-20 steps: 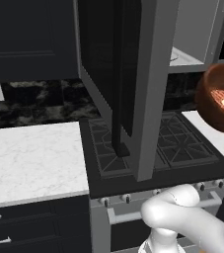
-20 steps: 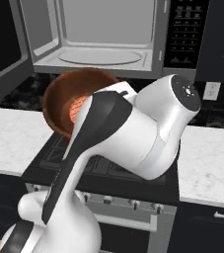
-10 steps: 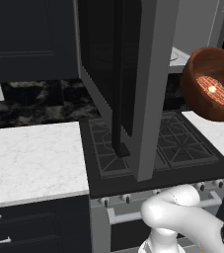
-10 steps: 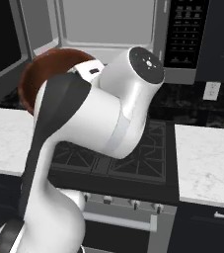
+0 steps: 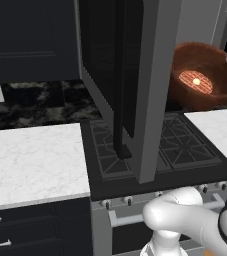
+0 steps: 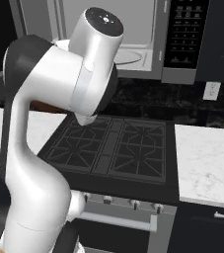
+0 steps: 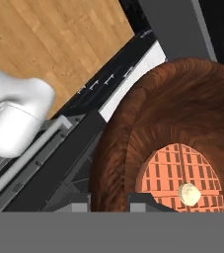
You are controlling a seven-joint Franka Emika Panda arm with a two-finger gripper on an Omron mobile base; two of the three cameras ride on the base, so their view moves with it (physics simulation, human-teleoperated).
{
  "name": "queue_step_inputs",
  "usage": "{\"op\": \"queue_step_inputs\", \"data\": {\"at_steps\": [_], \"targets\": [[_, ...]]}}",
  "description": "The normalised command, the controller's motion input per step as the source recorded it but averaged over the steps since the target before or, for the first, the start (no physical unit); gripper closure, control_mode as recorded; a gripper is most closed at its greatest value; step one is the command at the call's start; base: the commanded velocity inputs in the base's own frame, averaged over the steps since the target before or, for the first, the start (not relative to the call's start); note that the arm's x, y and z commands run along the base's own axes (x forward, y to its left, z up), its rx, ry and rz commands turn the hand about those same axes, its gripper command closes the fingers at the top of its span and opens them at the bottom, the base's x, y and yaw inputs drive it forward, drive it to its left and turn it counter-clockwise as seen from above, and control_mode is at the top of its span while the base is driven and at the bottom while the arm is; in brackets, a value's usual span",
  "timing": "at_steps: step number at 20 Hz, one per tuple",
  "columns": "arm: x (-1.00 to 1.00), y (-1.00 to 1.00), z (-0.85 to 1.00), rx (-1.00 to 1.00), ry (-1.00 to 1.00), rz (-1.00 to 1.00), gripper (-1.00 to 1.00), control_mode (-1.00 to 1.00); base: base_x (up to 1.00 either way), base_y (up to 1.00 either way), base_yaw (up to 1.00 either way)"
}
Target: Open the microwave, place the bowl with waffle inside the microwave, then close the microwave door and turn it on.
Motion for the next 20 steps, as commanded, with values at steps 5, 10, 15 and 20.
{"op": "queue_step_inputs", "data": {"at_steps": [5,10,15,20], "targets": [[0.45,0.21,0.11,-0.02,0.08,-0.13,1.00,-1.00,0.00,0.00,0.00],[0.43,0.02,0.17,0.00,0.03,-0.15,1.00,-1.00,0.00,0.00,0.00],[0.43,0.00,0.11,0.00,0.00,-0.15,1.00,-1.00,0.00,0.00,0.00],[0.47,0.03,0.04,0.00,0.00,-0.13,1.00,-1.00,0.00,0.00,0.00]]}}
